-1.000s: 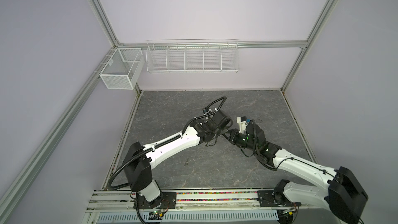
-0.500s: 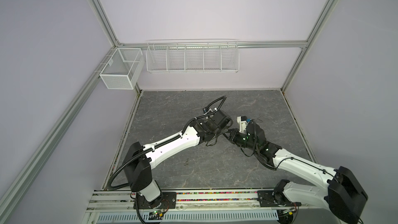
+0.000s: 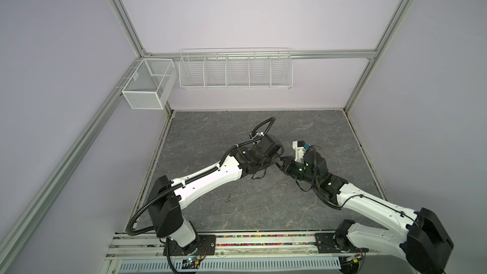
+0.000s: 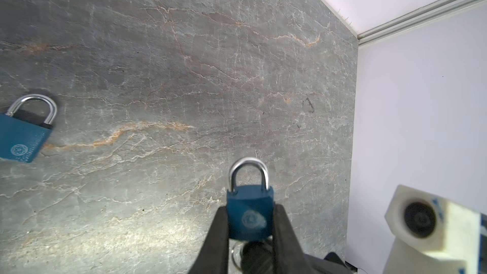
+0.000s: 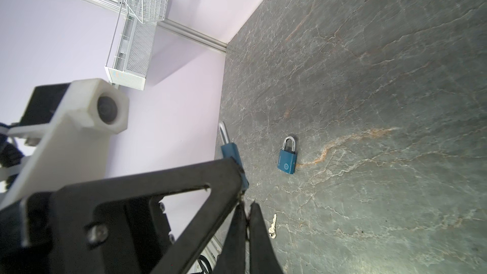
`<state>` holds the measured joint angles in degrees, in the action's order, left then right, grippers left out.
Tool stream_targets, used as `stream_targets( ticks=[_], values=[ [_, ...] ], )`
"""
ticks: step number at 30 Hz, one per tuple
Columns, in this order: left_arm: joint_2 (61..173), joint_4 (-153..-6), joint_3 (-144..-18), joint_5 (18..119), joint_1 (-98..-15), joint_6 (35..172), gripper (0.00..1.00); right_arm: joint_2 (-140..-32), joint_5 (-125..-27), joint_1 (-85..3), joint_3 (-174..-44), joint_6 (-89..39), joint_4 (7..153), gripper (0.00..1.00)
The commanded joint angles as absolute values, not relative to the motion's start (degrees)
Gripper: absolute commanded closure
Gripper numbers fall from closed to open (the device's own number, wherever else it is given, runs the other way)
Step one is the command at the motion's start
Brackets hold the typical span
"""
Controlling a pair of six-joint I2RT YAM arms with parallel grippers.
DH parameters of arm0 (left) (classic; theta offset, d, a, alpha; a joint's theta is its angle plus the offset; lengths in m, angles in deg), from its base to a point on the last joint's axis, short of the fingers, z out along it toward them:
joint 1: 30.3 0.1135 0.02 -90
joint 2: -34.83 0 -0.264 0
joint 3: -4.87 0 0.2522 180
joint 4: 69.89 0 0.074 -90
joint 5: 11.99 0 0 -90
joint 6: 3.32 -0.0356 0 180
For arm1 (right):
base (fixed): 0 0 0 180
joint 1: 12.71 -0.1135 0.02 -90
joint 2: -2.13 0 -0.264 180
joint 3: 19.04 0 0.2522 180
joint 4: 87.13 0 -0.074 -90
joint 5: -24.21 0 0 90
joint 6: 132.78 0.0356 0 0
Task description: Unlock with the key
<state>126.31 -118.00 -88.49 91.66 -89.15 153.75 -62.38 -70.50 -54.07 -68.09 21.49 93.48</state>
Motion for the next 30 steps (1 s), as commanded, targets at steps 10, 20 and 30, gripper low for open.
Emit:
stream_targets(
  ticks=[10, 20, 30],
  values=[
    [124.5, -120.6, -90.6, 92.5, -90.3, 152.6, 1.00, -61.8, -65.9, -55.2, -70.0, 17.2, 95.6, 0.93],
    [122.8, -119.6, -90.5, 97.1, -88.5, 152.4, 1.00, -58.3, -72.6, -53.6, -66.2, 15.9, 99.1, 0.78],
    [122.9, -119.0, -90.2, 96.3, -88.5, 152.8, 1.00, -61.7, -76.9, -52.5, -65.7, 17.9, 106.5, 0.86]
  ],
)
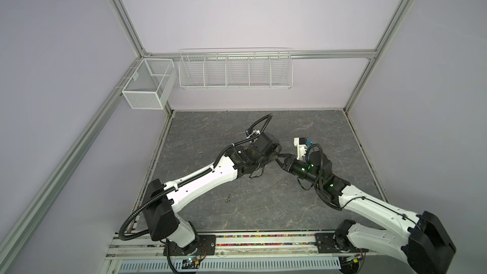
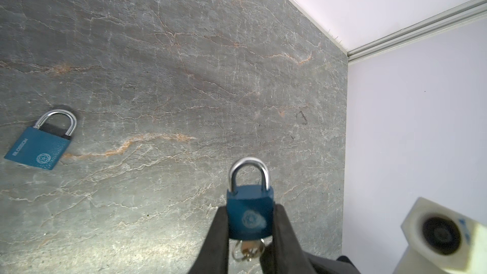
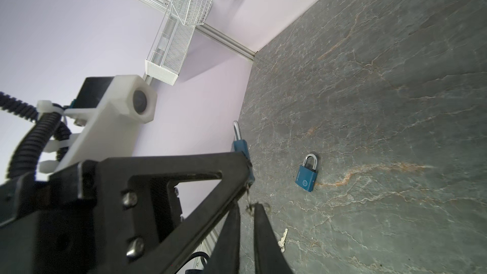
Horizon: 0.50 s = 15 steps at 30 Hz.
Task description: Unlock with the key
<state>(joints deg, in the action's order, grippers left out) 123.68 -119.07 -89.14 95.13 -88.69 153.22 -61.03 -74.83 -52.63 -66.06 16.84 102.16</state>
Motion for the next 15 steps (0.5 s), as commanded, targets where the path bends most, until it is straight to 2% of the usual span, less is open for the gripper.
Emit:
stream_targets(
  ticks=[1, 5, 15],
  values=[
    [123.0, -119.0, -90.3, 96.3, -88.5, 152.8, 1.00, -61.8, -76.9, -52.5, -65.8, 17.9, 106.7, 0.86],
    [123.0, -118.8, -90.5, 96.1, -88.5, 152.8, 1.00, -62.4, -76.4, -52.5, -66.2, 17.6, 104.6, 0.90],
    [123.0, -118.7, -90.8, 95.1, -88.5, 152.9, 1.00, -63.2, -75.9, -52.4, -66.3, 17.6, 104.9, 0.92]
  ],
)
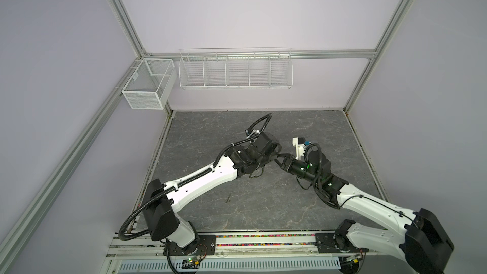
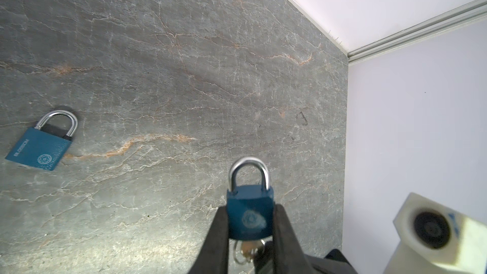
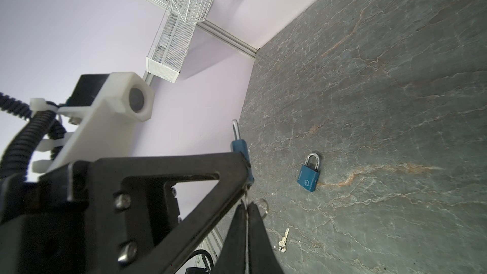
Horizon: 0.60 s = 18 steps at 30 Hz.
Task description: Unlock with the key
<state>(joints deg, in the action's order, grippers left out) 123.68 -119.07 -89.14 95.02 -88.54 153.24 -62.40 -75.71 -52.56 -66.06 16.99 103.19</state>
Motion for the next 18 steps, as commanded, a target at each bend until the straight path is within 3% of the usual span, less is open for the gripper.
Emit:
stream_targets(
  ticks=[1, 11, 18],
  values=[
    [122.9, -118.6, -90.8, 94.7, -88.5, 152.9, 1.00, -63.3, -75.8, -52.4, -66.3, 17.6, 105.0, 0.92],
    [123.7, -119.2, -91.2, 89.7, -91.1, 152.8, 1.00, -64.0, -74.3, -52.4, -69.1, 16.3, 107.1, 0.94],
    [123.9, -119.5, -92.2, 92.8, -91.1, 151.7, 1.00, -63.7, -74.1, -53.0, -69.1, 15.8, 104.5, 0.94]
  ],
)
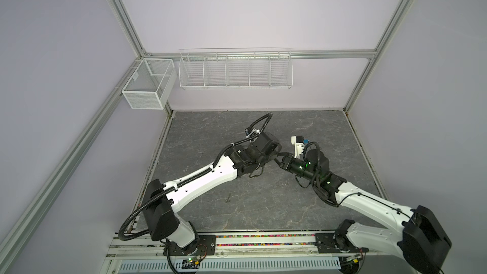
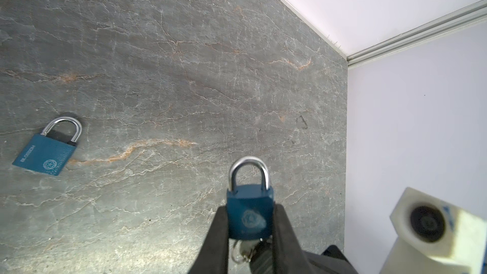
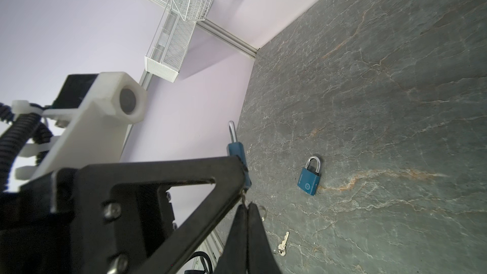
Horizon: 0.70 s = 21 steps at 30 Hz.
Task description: Unlock with the key
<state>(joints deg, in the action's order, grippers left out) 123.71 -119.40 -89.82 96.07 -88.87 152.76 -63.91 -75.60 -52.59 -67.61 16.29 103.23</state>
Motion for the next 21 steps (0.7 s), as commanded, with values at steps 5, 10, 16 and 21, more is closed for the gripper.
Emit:
stream_targets(
  ticks=[5, 10, 16, 21],
  values=[
    [123.0, -120.0, -93.0, 96.6, -90.5, 151.2, 1.00, -62.0, -73.8, -52.9, -68.6, 16.8, 100.6, 0.89],
    [123.0, -120.0, -92.7, 97.1, -90.4, 151.2, 1.00, -61.7, -73.8, -52.8, -69.2, 18.3, 100.2, 0.87],
    [123.0, -120.0, -91.9, 96.9, -90.4, 151.8, 1.00, -63.1, -74.8, -52.8, -70.2, 20.0, 100.8, 0.84],
    [122.9, -119.8, -91.9, 97.2, -90.4, 152.1, 1.00, -63.7, -75.5, -53.0, -70.5, 21.1, 101.5, 0.86]
  ],
)
